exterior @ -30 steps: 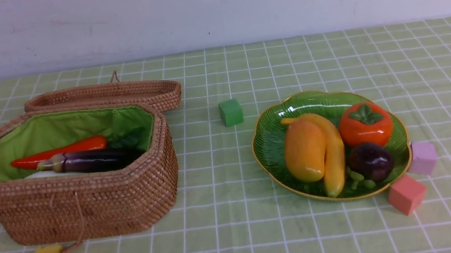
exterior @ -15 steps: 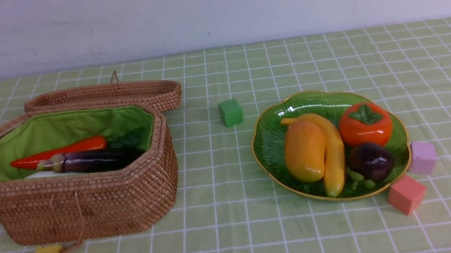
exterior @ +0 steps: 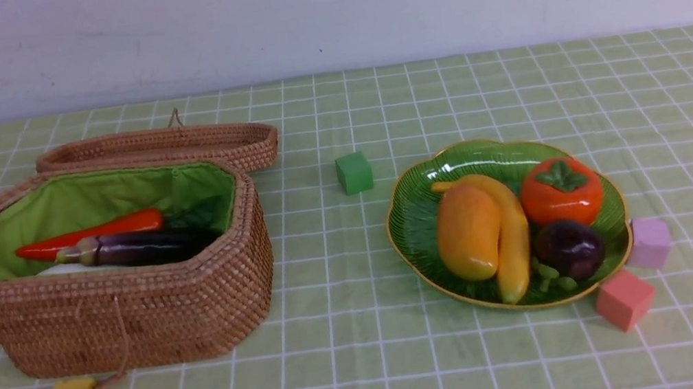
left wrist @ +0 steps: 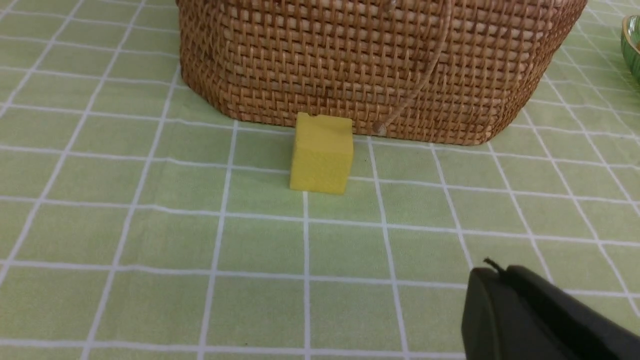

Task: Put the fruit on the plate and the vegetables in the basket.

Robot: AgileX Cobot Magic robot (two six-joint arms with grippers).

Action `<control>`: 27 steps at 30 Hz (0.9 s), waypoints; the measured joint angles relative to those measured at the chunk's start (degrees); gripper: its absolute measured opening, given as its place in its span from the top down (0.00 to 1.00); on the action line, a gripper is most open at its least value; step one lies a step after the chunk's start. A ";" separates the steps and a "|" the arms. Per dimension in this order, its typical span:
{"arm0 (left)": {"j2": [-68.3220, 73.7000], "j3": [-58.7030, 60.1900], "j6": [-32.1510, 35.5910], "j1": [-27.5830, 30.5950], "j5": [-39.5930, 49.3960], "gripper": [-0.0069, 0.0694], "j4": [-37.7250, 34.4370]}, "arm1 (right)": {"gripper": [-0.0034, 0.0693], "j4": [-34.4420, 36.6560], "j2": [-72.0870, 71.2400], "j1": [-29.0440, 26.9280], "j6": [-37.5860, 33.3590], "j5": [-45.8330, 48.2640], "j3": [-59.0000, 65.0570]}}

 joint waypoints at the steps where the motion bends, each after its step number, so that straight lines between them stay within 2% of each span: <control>1: 0.00 0.00 -0.02 0.00 -0.05 0.93 -0.04 | 0.92 0.00 0.00 0.00 0.00 0.00 0.00; 27: 0.00 0.00 -0.16 0.00 -0.04 0.93 -0.17 | 0.88 -0.08 0.00 0.00 0.02 0.00 0.00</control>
